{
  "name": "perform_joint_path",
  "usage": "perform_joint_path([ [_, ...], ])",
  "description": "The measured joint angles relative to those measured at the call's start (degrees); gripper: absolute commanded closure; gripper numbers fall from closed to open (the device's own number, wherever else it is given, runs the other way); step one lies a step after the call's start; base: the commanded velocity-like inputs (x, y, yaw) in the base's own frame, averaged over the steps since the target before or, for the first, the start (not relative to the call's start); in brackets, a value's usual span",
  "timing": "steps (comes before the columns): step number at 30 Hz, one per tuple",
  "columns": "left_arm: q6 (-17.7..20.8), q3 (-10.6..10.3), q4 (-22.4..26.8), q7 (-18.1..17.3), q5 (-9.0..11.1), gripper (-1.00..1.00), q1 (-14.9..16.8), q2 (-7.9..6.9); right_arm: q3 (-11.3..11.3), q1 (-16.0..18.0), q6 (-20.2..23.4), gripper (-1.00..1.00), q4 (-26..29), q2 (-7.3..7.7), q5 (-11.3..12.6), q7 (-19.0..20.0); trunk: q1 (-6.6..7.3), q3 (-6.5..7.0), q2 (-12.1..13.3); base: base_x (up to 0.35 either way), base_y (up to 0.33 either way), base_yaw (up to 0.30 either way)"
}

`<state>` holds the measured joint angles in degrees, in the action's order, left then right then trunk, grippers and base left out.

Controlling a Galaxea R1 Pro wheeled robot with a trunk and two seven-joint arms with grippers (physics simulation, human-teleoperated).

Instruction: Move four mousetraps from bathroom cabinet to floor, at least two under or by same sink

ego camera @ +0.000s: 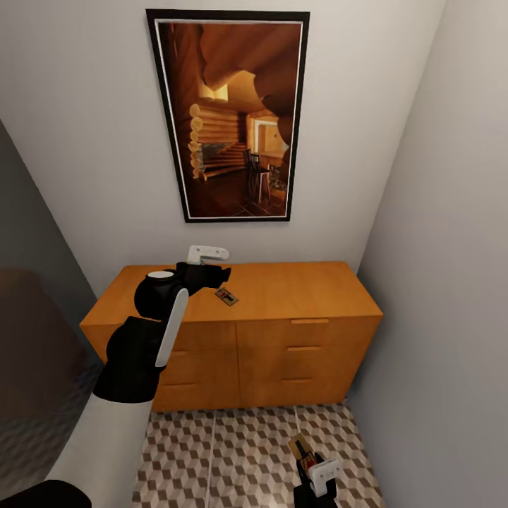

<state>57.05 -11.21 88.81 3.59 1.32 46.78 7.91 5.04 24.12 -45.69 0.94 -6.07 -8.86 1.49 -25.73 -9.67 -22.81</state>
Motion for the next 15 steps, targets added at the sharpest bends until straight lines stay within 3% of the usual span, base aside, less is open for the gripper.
perform_joint_path([
  [8, 0.00, 0.18, 0.01, -0.01, 0.00, -1.00, 0.00, 0.00, -0.02, 0.00, 0.50, 1.00, -0.01, 0.19, 0.01, -0.08, 0.01, 0.00, 0.00, 0.277, 0.000, 0.000],
  [15, 0.00, 0.19, 0.01, -0.07, 0.01, -1.00, 0.00, 0.00, -0.07, 0.00, 1.78, 1.00, -0.01, 0.87, 0.07, -0.05, -0.01, 0.00, 0.00, 0.185, 0.000, 0.000],
])
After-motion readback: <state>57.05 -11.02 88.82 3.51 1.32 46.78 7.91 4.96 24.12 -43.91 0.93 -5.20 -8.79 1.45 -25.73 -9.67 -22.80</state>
